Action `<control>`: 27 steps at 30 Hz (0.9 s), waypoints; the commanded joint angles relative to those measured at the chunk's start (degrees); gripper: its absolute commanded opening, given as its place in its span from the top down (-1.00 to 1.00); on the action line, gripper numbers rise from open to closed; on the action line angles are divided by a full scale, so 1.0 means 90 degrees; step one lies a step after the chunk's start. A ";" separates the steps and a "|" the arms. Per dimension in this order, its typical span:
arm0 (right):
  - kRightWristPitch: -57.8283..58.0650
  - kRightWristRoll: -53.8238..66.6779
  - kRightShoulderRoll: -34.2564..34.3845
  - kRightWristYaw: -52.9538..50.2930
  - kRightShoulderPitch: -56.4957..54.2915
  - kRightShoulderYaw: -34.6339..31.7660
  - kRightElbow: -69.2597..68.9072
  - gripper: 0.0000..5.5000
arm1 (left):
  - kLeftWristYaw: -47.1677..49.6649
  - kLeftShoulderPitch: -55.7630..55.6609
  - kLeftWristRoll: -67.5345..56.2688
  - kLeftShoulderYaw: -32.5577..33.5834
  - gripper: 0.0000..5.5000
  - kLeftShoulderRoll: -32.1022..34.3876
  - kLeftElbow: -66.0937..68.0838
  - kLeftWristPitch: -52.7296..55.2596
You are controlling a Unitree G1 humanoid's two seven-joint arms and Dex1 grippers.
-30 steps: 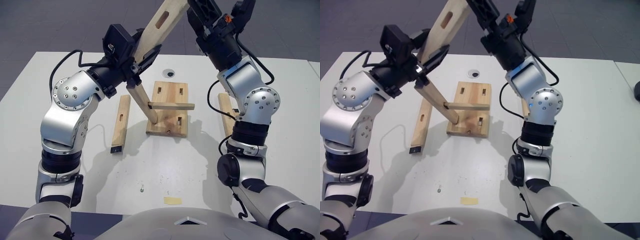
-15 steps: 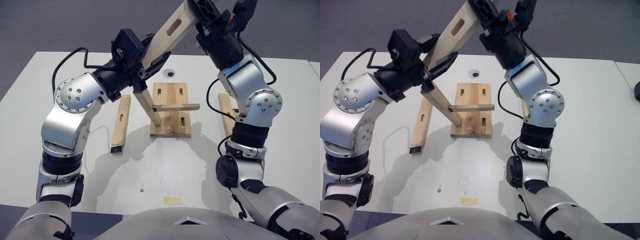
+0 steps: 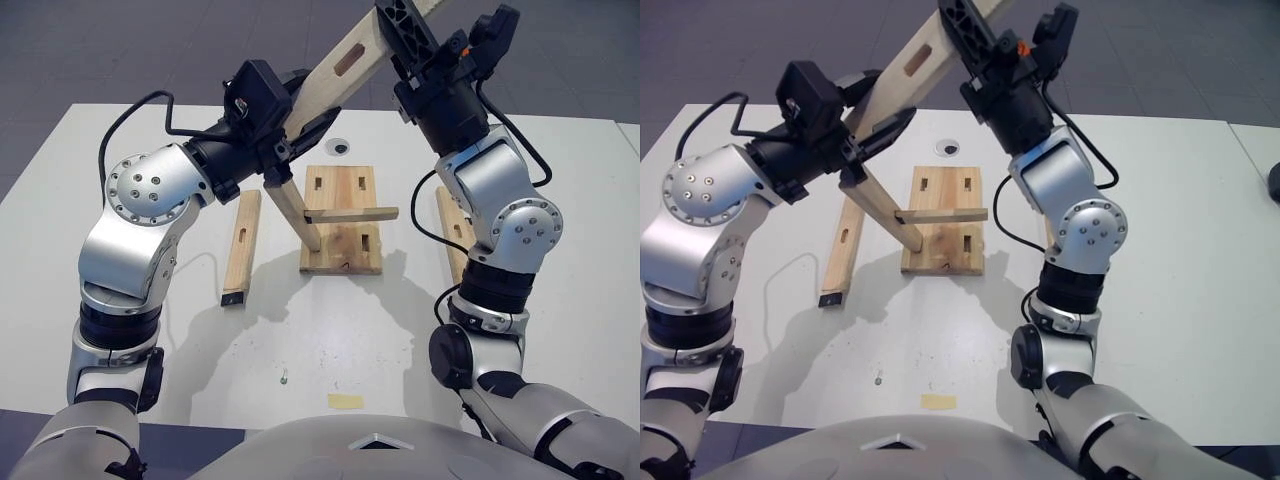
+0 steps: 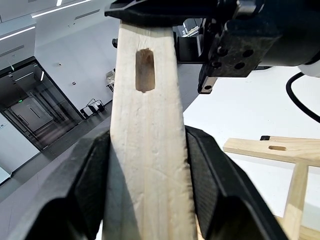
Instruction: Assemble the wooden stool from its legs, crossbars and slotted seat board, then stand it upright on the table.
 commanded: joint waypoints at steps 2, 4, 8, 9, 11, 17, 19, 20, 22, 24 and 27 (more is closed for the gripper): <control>-0.0393 -0.0032 -0.0028 -0.0156 0.0220 -0.0222 0.0056 0.63 | 0.0079 -0.0035 -0.0311 0.0432 -0.10 -0.0037 -0.0098 0.0333; -0.0521 -0.0117 -0.0145 -0.0177 0.0202 -0.0335 0.0198 0.63 | 0.0153 -0.0243 -0.0677 0.0796 -0.23 -0.0158 -0.0057 0.0484; -0.0983 -0.0445 -0.0504 -0.0162 -0.0044 -0.0727 0.0586 0.63 | 0.0208 -0.0872 -0.1817 0.1929 -0.48 -0.0124 0.0173 0.0846; -0.1091 -0.0575 -0.0671 -0.0117 -0.0043 -0.0840 0.0662 0.63 | 0.0152 -0.0923 -0.1994 0.2125 -0.57 -0.0035 0.0295 0.0878; -0.1210 -0.0703 -0.1068 -0.0049 0.0048 -0.1153 0.0822 0.63 | -0.0381 -0.0674 -0.2243 0.2137 -0.70 0.0269 0.0575 0.0970; -0.0812 -0.0711 -0.2076 0.0741 0.0294 -0.1488 0.1207 0.63 | -0.1760 -0.0516 -0.4204 0.2296 -0.96 0.0676 0.1266 0.2183; -0.0667 -0.0671 -0.2167 0.0967 0.0348 -0.1460 0.1192 0.63 | -0.2163 -0.0616 -0.4217 0.2094 -0.96 0.0930 0.1536 0.2237; -0.0595 -0.0689 -0.2184 0.1076 0.0381 -0.1396 0.1154 0.63 | -0.2433 -0.0584 -0.4056 0.1910 -0.96 0.1107 0.1647 0.2171; -0.0454 -0.0650 -0.2151 0.1181 0.0451 -0.1308 0.1052 0.63 | -0.3048 -0.0441 -0.3528 0.1366 -0.96 0.1474 0.1816 0.1837; -0.0383 -0.0657 -0.2108 0.1231 0.0492 -0.1248 0.1027 0.63 | -0.3617 -0.0306 -0.3088 0.0831 -0.96 0.1756 0.1851 0.1536; -0.0376 -0.0711 -0.2057 0.1238 0.0520 -0.1211 0.1045 0.63 | -0.4054 -0.0105 -0.2429 0.0262 -0.96 0.1932 0.1750 0.0961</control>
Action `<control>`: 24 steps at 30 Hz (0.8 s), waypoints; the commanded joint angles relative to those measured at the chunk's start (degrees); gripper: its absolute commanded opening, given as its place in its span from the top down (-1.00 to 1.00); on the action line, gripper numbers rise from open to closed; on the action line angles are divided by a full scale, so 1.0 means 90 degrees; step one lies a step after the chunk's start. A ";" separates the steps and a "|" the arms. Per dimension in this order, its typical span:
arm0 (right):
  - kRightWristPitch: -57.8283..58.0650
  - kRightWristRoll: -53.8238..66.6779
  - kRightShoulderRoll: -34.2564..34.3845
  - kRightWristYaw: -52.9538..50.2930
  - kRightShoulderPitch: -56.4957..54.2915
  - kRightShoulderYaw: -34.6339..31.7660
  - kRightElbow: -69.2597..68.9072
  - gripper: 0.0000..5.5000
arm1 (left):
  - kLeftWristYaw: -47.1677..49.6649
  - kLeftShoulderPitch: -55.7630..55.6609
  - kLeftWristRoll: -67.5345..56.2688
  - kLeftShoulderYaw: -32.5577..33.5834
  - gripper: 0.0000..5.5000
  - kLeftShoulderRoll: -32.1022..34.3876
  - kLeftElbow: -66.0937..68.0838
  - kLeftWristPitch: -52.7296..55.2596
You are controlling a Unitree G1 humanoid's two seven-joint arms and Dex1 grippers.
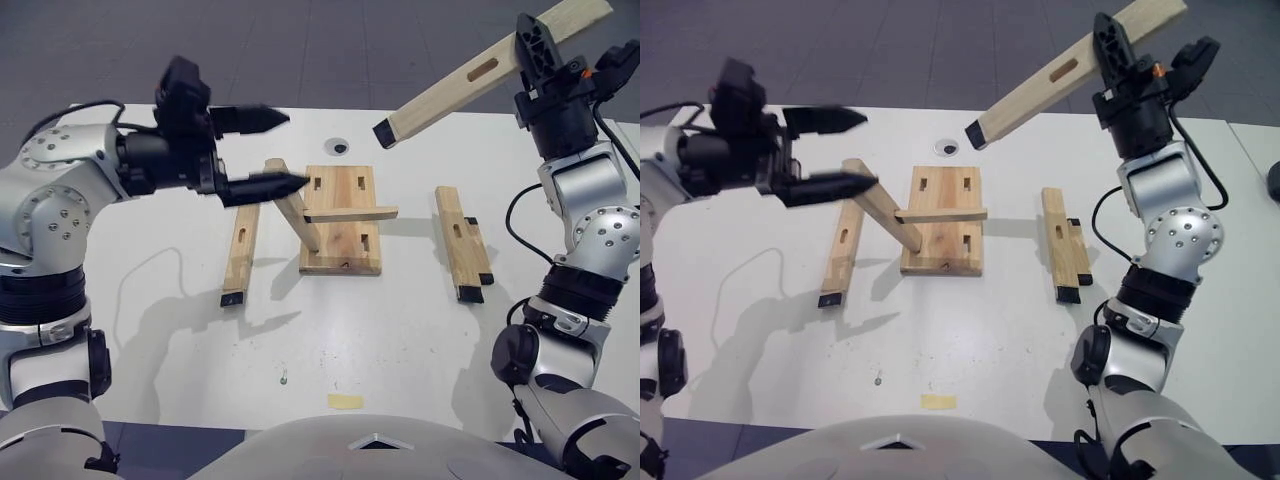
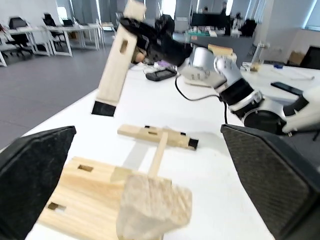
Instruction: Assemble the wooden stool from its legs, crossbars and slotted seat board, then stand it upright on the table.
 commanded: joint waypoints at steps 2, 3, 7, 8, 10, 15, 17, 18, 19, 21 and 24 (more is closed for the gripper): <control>0.0031 -0.0020 0.0081 0.0001 0.0070 0.0048 -0.0071 0.63 | -0.0459 0.0300 0.0829 -0.0692 -0.86 0.0225 -0.0197 -0.0768; 0.0025 -0.0057 0.0077 0.0010 0.0088 0.0063 -0.0069 0.63 | -0.0480 0.0323 0.0862 -0.0700 -0.78 0.0205 -0.0264 -0.0826; -0.0088 -0.0573 -0.0067 0.0171 0.0332 0.0234 -0.0040 0.63 | -0.0260 0.0264 0.0299 -0.0391 -0.53 -0.0004 -0.0836 -0.0517; -0.0135 -0.0733 -0.0104 0.0193 0.0390 0.0277 -0.0054 0.63 | -0.0164 0.0252 0.0175 -0.0329 -0.49 -0.0061 -0.0962 -0.0463; -0.0204 -0.0971 -0.0128 0.0226 0.0481 0.0327 -0.0106 0.63 | 0.0043 0.0303 0.0018 -0.0265 -0.35 -0.0134 -0.1235 -0.0402; -0.0350 -0.1309 -0.0038 0.0332 0.0644 0.0392 -0.0249 0.63 | 0.0683 0.0865 0.0349 -0.0415 -0.04 -0.0113 -0.2177 -0.0569; -0.0369 -0.1295 0.0018 0.0288 0.0667 0.0338 -0.0315 0.63 | 0.0882 0.1128 0.0538 -0.0478 0.09 -0.0068 -0.2401 -0.0640; -0.0362 -0.1299 0.0018 0.0295 0.0688 0.0334 -0.0354 0.63 | 0.0950 0.1274 0.0587 -0.0482 0.14 -0.0050 -0.2474 -0.0646; -0.0350 -0.1319 0.0015 0.0304 0.0714 0.0344 -0.0382 0.63 | 0.1009 0.1403 0.0641 -0.0484 0.20 -0.0039 -0.2506 -0.0668; -0.0337 -0.1377 -0.0004 0.0342 0.0792 0.0368 -0.0417 0.63 | 0.1111 0.1530 0.0758 -0.0526 0.23 -0.0052 -0.2490 -0.0746; -0.0377 -0.1611 -0.0078 0.0487 0.1159 0.0488 -0.0715 0.63 | 0.1432 0.1544 0.0815 -0.0547 0.23 -0.0218 -0.2472 -0.0815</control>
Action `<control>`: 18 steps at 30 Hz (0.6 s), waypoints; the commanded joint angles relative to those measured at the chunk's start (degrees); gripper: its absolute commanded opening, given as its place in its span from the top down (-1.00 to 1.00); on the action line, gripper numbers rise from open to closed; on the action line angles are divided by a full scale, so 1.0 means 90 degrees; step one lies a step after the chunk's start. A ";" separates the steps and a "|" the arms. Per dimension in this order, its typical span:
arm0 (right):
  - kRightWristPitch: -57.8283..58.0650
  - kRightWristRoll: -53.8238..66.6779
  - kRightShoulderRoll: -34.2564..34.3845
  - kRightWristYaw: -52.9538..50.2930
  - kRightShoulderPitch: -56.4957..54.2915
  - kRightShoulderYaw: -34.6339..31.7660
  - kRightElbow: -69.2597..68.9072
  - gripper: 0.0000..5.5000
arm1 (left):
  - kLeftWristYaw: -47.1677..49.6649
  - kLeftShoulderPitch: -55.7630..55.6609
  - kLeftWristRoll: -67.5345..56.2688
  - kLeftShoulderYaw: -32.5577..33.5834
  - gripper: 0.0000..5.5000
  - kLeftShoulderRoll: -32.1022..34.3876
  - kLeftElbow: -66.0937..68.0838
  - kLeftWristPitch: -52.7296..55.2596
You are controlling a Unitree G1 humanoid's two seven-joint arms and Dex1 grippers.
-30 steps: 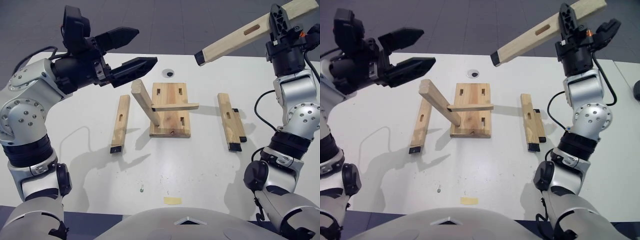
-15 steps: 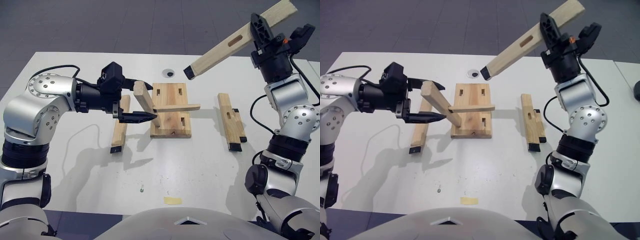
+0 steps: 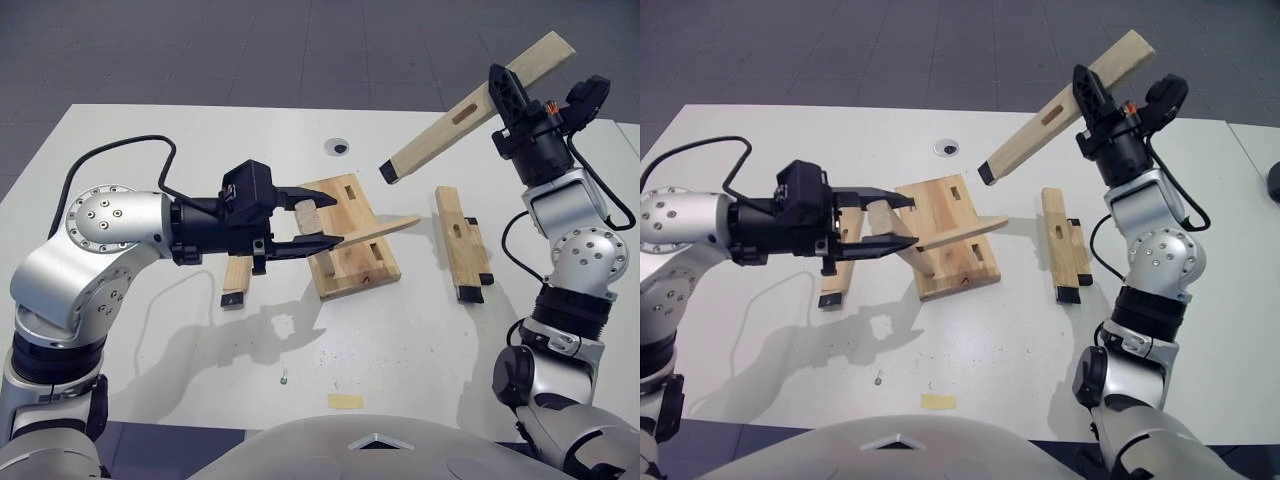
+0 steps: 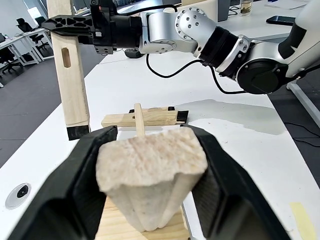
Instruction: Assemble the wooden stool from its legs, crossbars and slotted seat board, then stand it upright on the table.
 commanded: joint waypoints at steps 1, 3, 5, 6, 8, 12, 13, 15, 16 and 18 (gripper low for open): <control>-0.0069 -0.0301 -0.0137 0.0245 0.0561 0.0158 -0.0520 0.63 | 0.0428 0.0165 0.0236 -0.0144 0.24 -0.0146 0.0082 0.0077; -0.0386 -0.0797 -0.0253 0.0558 0.0873 0.0402 -0.0749 0.63 | 0.0870 0.0211 0.0336 -0.0120 0.24 -0.0357 0.0165 0.0072; -0.0726 -0.1227 -0.0278 0.0734 0.1030 0.0572 -0.0854 0.63 | 0.1166 0.0263 0.0489 -0.0237 0.24 -0.0520 0.0198 0.0047; -0.0878 -0.1407 -0.0281 0.0801 0.1073 0.0644 -0.0916 0.63 | 0.1267 0.0260 0.0509 -0.0309 0.24 -0.0598 0.0165 0.0061; -0.1210 -0.1834 -0.0316 0.0938 0.1156 0.0828 -0.1019 0.63 | 0.1489 0.0162 0.0402 -0.0382 0.24 -0.0827 0.0039 0.0147; -0.1803 -0.2583 -0.0270 0.1217 0.1250 0.1265 -0.0907 0.63 | 0.2064 0.0013 0.0493 -0.0488 0.25 -0.1193 0.0013 0.0303; -0.1980 -0.2799 -0.0224 0.1268 0.1270 0.1416 -0.0855 0.63 | 0.2163 0.0041 0.0526 -0.0507 0.25 -0.1234 0.0014 0.0345; -0.2201 -0.3074 -0.0144 0.1328 0.1347 0.1634 -0.0834 0.63 | 0.2259 0.0095 0.0623 -0.0565 0.25 -0.1231 0.0039 0.0379; -0.2286 -0.3196 -0.0142 0.1383 0.1419 0.1738 -0.0840 0.63 | 0.2292 0.0118 0.0657 -0.0580 0.25 -0.1231 0.0045 0.0386; -0.2414 -0.3359 -0.0090 0.1421 0.1560 0.1851 -0.0814 0.63 | 0.2344 0.0177 0.0677 -0.0599 0.25 -0.1248 0.0043 0.0392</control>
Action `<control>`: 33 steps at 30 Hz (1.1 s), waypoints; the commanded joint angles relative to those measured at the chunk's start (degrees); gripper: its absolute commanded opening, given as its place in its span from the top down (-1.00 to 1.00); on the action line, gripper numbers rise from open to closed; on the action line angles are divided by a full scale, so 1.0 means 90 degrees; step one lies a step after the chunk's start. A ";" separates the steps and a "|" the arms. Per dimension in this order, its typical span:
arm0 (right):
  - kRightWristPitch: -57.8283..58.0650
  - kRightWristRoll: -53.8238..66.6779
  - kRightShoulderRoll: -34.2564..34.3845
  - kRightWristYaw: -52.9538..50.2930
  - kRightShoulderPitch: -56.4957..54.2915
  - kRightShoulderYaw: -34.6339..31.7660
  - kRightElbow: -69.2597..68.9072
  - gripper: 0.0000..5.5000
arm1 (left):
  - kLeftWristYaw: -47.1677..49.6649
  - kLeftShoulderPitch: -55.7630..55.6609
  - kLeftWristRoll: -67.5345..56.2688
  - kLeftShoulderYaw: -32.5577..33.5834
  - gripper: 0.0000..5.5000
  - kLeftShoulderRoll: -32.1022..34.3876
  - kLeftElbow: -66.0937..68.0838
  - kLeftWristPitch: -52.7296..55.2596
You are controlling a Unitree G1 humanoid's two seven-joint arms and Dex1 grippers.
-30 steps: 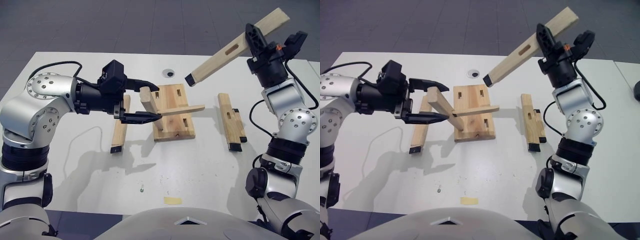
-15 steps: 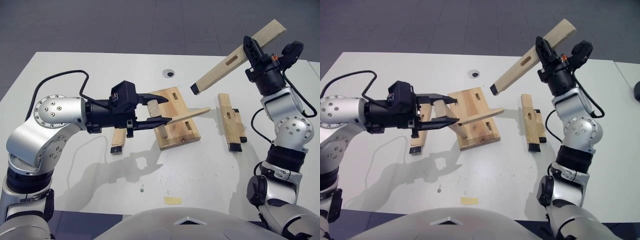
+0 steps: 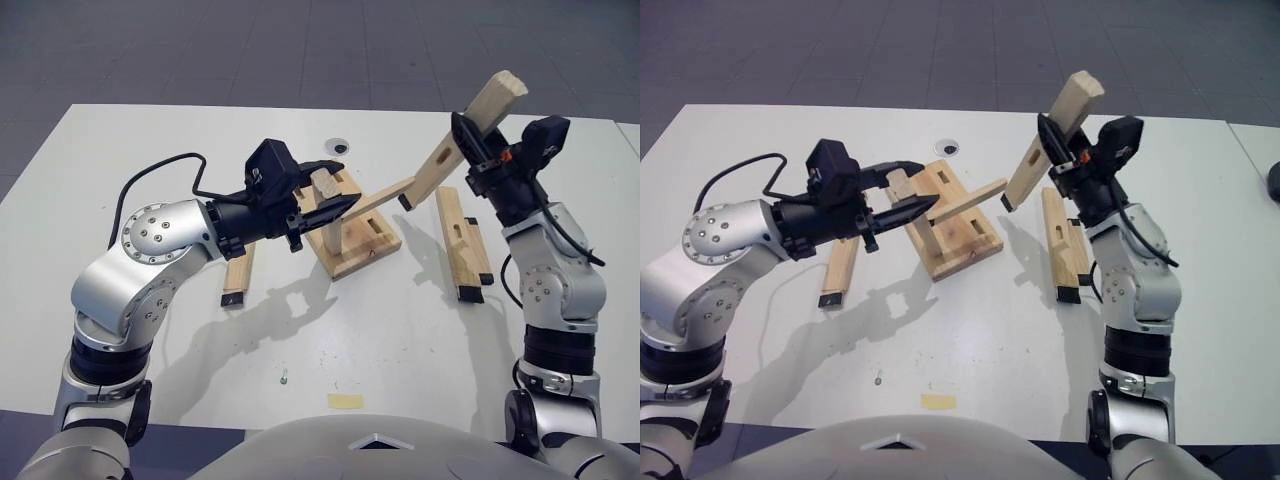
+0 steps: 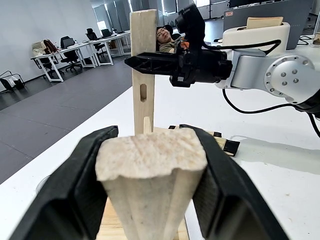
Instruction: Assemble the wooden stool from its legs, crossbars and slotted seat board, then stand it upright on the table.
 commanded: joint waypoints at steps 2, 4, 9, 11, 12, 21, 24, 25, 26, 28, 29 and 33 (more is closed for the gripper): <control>-0.0308 -0.0381 0.0130 0.0136 0.0328 0.0309 -0.0006 0.63 | 0.0169 0.0184 0.0188 -0.0149 0.25 0.0006 0.0056 0.0183; -0.0302 -0.0421 0.0188 0.0154 0.0410 0.0397 -0.0087 0.63 | 0.0202 0.0226 0.0208 -0.0217 0.25 -0.0025 0.0060 0.0192; -0.0300 -0.0510 0.0398 0.0049 0.0563 0.0594 -0.0248 0.63 | 0.0260 0.0330 0.0291 -0.0415 0.26 -0.0123 0.0102 0.0113; -0.0299 -0.0557 0.0497 -0.0006 0.0565 0.0677 -0.0312 0.63 | 0.0256 0.0329 0.0339 -0.0473 0.26 -0.0132 0.0150 0.0078; -0.0307 -0.0580 0.0535 -0.0032 0.0558 0.0688 -0.0324 0.63 | 0.0251 0.0337 0.0368 -0.0494 0.26 -0.0137 0.0170 0.0062; -0.0312 -0.0576 0.0878 -0.0362 0.0231 0.0596 -0.0340 0.63 | 0.0249 0.0441 0.0510 -0.0611 0.26 -0.0159 0.0226 -0.0010; -0.0186 -0.0576 0.0806 -0.0144 0.0305 0.0802 -0.0434 0.63 | 0.0268 0.0459 0.0564 -0.0632 0.26 -0.0143 0.0229 -0.0017; -0.0122 -0.0588 0.0730 -0.0013 0.0371 0.0904 -0.0484 0.63 | 0.0273 0.0467 0.0570 -0.0635 0.26 -0.0140 0.0224 -0.0020; -0.0076 -0.0632 0.0635 0.0090 0.0464 0.0981 -0.0529 0.63 | 0.0273 0.0465 0.0576 -0.0645 0.26 -0.0142 0.0232 -0.0025; -0.0045 -0.0676 0.0516 0.0170 0.0598 0.1000 -0.0548 0.63 | 0.0281 0.0471 0.0596 -0.0649 0.26 -0.0138 0.0247 -0.0041; -0.0067 -0.0708 0.0451 0.0181 0.0636 0.0970 -0.0516 0.63 | 0.0288 0.0473 0.0611 -0.0649 0.26 -0.0136 0.0252 -0.0048; -0.0032 -0.0620 0.0413 0.0155 0.0571 0.0866 -0.0461 0.63 | 0.0285 0.0465 0.0689 -0.0689 0.26 -0.0106 0.0268 -0.0069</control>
